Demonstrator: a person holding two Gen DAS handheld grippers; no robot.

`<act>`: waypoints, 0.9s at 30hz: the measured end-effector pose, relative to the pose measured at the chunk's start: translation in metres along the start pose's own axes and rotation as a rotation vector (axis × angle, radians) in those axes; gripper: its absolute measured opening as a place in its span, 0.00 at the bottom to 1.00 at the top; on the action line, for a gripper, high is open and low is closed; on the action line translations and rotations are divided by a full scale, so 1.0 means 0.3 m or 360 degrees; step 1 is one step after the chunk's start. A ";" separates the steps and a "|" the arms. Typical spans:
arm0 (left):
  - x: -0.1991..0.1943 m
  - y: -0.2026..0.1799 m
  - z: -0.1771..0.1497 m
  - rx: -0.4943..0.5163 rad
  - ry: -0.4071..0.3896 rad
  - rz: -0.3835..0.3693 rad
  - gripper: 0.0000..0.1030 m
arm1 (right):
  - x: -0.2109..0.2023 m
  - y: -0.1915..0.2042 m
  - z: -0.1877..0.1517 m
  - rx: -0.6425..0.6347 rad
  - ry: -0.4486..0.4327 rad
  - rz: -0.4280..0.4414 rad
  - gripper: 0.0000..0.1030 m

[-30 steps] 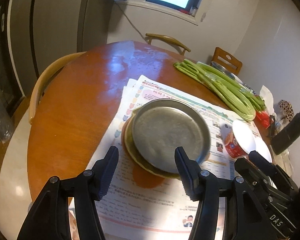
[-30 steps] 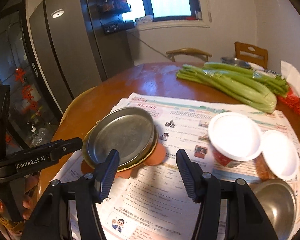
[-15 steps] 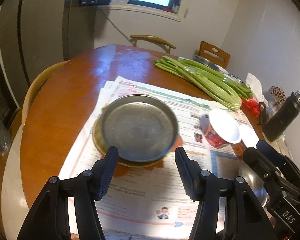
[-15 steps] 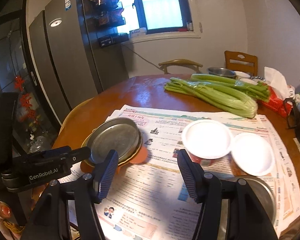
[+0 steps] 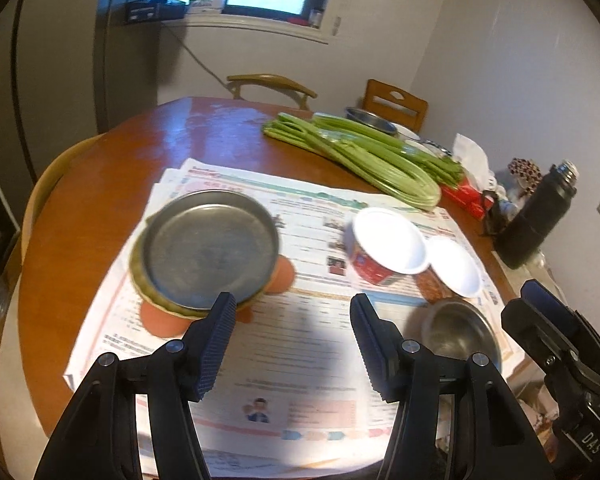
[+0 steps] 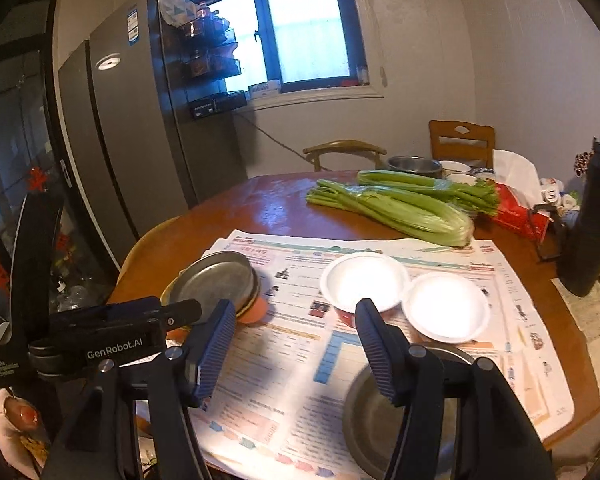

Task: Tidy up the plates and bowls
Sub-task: 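Move the left tool to the rim of the stainless steel bowl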

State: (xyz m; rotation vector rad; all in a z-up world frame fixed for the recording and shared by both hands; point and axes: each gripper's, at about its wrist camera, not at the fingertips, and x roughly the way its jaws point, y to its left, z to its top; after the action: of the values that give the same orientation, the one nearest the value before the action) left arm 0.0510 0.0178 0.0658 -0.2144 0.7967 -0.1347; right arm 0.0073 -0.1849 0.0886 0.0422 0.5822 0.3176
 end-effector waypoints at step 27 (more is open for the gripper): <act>0.162 -0.346 -0.064 0.0274 0.0237 -0.0183 0.59 | -0.098 -0.368 -0.160 0.0172 0.0189 -0.0351 0.60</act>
State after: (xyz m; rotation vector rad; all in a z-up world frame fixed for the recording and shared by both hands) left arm 0.0666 -0.0953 0.0440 -0.0878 0.9158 -0.3292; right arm -0.0108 -0.3012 0.0499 0.0628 0.7146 0.0741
